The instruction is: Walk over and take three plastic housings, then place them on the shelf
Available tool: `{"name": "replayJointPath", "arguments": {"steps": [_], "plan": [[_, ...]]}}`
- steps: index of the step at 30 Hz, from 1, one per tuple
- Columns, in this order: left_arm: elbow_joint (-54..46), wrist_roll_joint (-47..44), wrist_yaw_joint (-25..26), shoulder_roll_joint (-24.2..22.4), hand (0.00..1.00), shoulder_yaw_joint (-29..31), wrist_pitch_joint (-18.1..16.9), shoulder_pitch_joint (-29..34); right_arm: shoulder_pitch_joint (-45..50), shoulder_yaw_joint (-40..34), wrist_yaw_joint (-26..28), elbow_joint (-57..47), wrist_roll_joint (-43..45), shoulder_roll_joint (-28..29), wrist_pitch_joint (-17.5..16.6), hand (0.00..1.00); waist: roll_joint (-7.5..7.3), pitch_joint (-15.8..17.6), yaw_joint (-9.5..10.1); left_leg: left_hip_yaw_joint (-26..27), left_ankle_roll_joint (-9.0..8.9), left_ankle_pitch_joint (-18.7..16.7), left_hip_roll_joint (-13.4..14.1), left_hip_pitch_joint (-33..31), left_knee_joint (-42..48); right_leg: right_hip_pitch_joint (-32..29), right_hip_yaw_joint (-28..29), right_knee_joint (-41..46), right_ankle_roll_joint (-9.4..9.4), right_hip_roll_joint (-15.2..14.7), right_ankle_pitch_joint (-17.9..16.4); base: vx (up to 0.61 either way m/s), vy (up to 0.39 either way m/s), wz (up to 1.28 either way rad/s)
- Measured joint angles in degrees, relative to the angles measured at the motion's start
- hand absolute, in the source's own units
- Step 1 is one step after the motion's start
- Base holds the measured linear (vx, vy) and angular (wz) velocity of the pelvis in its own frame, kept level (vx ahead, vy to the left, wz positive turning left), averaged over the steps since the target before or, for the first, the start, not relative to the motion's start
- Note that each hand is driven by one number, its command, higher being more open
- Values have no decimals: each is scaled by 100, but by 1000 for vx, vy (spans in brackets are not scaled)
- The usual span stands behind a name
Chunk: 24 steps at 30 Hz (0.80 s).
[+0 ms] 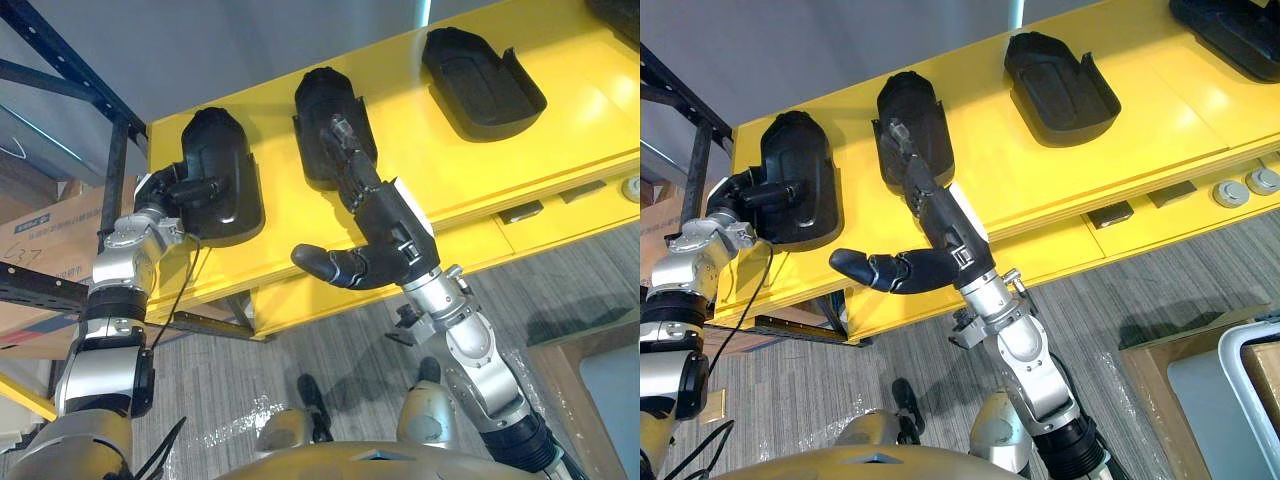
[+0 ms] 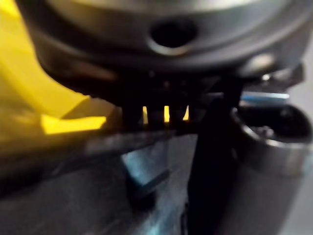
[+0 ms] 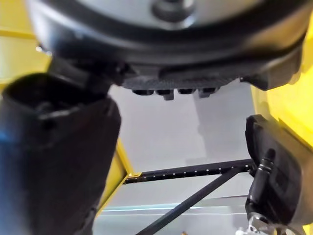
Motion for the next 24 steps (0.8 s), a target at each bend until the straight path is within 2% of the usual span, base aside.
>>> {"name": "replayJointPath", "arguments": {"steps": [6,11,16,17,19,22,24], "plan": [[193,406,355,6,100,-17,12,-134,0,-4,-110,1,3,0,0,100,-24,16,-116,14,-3,2,9,48,-4,16,24,10,7,17,4,0,-2,-2],[311,728,583,26,100,-80,-10,-225,46,2,-106,4,4,11,-12,100,-97,43,-136,29,-21,-8,68,208,-33,238,13,-175,19,114,14,-9,-5,-5],[305,773,863,181,100,-76,-160,-184,331,0,-80,95,2,26,-22,100,-109,33,-130,34,-30,-2,80,322,-110,450,-20,-450,48,179,172,34,8,2],[-544,721,1521,208,100,-54,-813,-5,488,-1,16,364,-24,69,-252,100,-137,10,-87,16,-44,7,87,481,-242,748,-137,-789,68,252,304,117,22,5],[-765,698,1768,218,100,-54,-1154,-1,492,5,39,511,-63,72,-321,100,-162,-119,-66,16,-45,6,90,520,-253,823,-159,-863,74,266,309,80,7,5],[-1168,673,1922,247,100,-51,-1247,20,522,1,38,534,-62,73,-374,100,-184,-193,-64,10,-47,4,100,548,-252,899,-200,-916,79,280,314,23,-5,4],[-2118,540,2052,238,100,-51,-1305,316,520,1,33,617,-127,98,-418,100,-225,-250,-58,9,-72,-13,136,624,-250,1022,-227,-1010,74,323,335,0,0,0]]}}
